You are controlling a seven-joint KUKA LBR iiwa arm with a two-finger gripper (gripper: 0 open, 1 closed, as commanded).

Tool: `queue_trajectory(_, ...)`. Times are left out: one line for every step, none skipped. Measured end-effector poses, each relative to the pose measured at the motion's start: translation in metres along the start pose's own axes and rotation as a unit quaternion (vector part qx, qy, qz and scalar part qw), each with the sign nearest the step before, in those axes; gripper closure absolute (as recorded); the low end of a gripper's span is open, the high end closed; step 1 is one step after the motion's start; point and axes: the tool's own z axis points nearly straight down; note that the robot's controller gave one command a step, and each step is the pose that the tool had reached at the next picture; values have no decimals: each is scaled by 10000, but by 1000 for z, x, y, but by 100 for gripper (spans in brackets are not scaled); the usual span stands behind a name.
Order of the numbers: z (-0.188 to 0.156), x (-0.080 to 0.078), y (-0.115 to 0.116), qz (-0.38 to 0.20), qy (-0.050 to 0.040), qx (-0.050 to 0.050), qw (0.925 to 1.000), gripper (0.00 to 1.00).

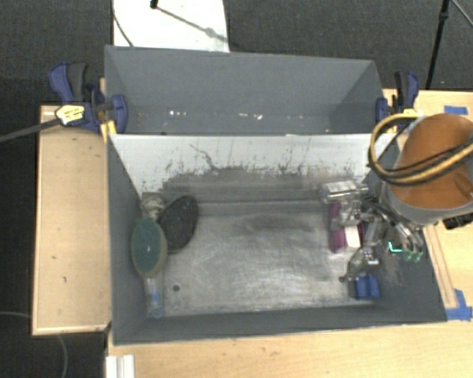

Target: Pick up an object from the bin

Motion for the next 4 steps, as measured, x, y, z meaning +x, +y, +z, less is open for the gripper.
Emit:
queue_trajectory(-37, -67, 23, 404, -79, -4, 9992, 0)
queue_trajectory(21, -33, 38, -603, -12, -1, 9982, 0)
queue_trajectory(-14, -69, 163, -577, -63, -20, 9983, 0)
queue_trajectory(13, -59, 278, -1276, -52, -14, 9918, 0)
